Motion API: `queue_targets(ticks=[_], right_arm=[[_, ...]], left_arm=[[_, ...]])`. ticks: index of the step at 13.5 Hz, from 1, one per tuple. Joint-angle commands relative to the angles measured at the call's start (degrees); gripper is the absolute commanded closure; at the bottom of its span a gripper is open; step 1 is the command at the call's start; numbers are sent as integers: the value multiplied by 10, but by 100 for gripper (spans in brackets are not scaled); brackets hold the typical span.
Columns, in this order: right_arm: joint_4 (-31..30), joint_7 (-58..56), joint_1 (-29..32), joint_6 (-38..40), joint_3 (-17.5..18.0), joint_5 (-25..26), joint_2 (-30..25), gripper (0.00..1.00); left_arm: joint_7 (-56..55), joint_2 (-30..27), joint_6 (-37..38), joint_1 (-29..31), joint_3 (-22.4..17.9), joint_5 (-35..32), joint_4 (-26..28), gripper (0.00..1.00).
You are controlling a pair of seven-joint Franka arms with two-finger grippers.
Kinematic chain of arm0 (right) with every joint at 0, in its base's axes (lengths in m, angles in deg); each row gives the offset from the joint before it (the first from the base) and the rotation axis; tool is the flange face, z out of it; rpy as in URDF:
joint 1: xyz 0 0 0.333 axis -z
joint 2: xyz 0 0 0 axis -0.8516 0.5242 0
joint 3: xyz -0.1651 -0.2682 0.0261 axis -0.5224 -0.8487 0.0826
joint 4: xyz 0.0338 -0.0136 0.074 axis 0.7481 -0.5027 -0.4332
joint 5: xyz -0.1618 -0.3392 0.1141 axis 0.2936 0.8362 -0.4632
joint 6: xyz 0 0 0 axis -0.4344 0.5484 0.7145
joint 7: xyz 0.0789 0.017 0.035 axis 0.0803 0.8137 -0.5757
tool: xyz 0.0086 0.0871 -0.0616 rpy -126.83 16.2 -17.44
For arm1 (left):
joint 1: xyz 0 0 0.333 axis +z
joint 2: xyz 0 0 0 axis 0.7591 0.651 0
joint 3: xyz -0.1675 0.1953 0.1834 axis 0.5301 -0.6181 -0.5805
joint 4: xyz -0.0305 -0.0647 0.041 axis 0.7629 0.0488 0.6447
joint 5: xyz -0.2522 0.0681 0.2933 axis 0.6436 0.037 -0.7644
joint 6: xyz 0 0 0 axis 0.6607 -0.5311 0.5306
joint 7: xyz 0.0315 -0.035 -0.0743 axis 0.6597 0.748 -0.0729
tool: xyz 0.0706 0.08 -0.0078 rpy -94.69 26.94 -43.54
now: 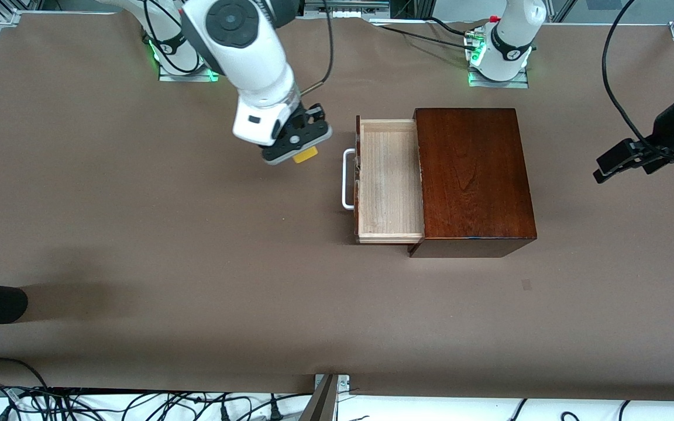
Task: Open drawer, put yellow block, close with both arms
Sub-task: 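Carry the yellow cube with the right gripper over the open drawer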
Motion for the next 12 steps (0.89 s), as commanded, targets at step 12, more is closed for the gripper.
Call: queue_targets(ticks=[12], right_arm=[[214, -223, -119, 1, -5, 43, 186, 98]], left_arm=[[-9, 4, 14, 2, 14, -7, -15, 0]])
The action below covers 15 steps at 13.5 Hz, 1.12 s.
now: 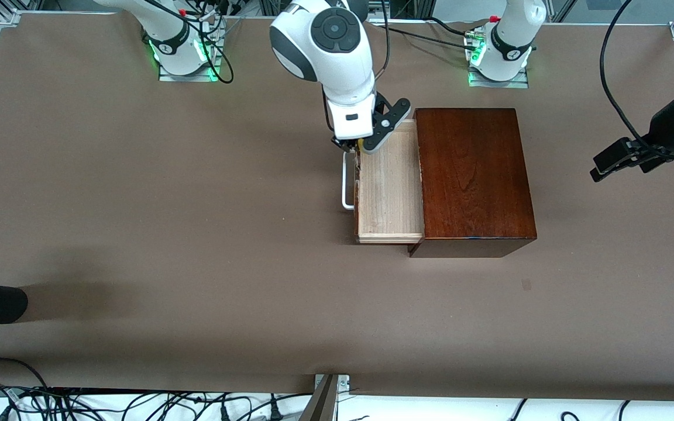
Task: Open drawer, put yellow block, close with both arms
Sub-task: 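Carry the yellow cube with the right gripper over the open drawer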
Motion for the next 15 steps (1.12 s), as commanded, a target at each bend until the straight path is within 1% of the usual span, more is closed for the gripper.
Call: queue_targets(ticks=[1, 3, 4, 8, 11, 15], right_arm=[[86, -68, -31, 6, -5, 44, 61, 98], [123, -115, -47, 1, -7, 72, 97, 98], [126, -141, -50, -8, -7, 82, 104, 98], [125, -241, -46, -31, -11, 85, 121, 98], [118, -261, -44, -34, -11, 84, 134, 98], [102, -263, -49, -49, -11, 88, 151, 98]], left_arm=[[-5, 3, 8, 3, 2, -7, -15, 0], [-1, 3, 7, 6, 0, -7, -17, 0], [-1, 4, 7, 6, -1, -7, -17, 0], [-6, -1, 14, 4, 6, -8, -18, 0], [-5, -1, 25, 4, 5, -8, -20, 0], [-3, -1, 54, 1, 5, -9, -47, 0]])
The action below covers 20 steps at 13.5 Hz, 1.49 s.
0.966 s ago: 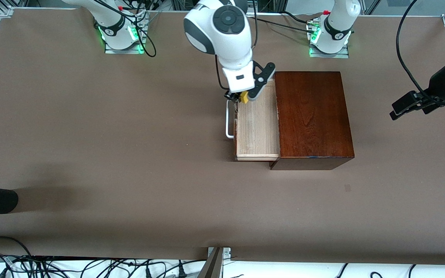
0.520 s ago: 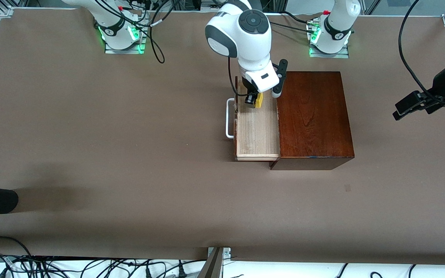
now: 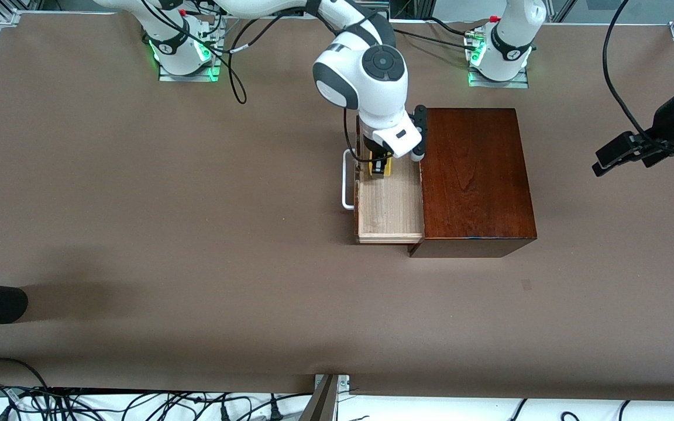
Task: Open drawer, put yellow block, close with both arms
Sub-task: 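Carry the yellow cube with the right gripper over the open drawer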
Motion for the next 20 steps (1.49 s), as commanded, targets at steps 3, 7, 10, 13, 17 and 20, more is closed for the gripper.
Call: queue_targets(ticks=[3, 7, 10, 13, 17, 20], right_arm=[[-19, -8, -5, -42, 1, 17, 11, 98], [-23, -8, -7, -47, 1, 32, 16, 98], [-26, -8, -7, -47, 1, 34, 18, 94], [-29, -7, -8, -56, 1, 34, 20, 82], [-32, -2, -10, -78, 1, 33, 29, 66], [-29, -1, -10, -72, 1, 32, 24, 0]], left_arm=[[-3, -7, 22, -7, 5, -49, -34, 0], [-18, 3, 22, -15, 25, -81, -47, 0], [-26, -2, 19, 4, 18, -51, -55, 0], [-31, 2, 17, 15, 16, -22, -48, 0], [-31, 11, 17, 18, 16, -11, -48, 0], [-27, 12, 17, 20, 16, -12, -47, 0]])
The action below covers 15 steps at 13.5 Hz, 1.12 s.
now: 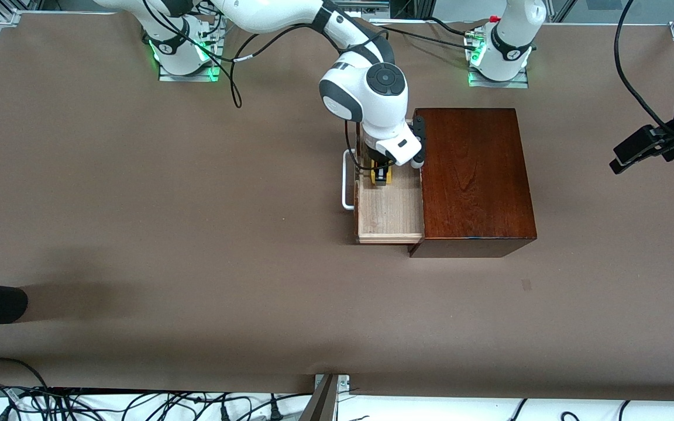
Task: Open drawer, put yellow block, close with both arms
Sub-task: 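Carry the yellow cube with the right gripper over the open drawer, then open the right gripper to drop the cube into the drawer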
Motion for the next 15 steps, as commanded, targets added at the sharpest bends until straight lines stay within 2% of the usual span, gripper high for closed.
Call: queue_targets(ticks=[1, 5, 11, 15], right_arm=[[3, 2, -2, 1, 2, 7, -1, 0], [52, 5, -4, 71, 7, 6, -3, 0], [60, 4, -2, 128, 7, -2, -31, 0], [58, 3, 57, 183, 5, -44, -81, 0]], left_arm=[[1, 2, 5, 4, 1, 8, -8, 0], [-1, 7, 5, 9, 1, 11, -8, 0], [-2, 22, 9, 8, 7, 19, -6, 0], [0, 23, 8, 6, 7, 28, -7, 0]])
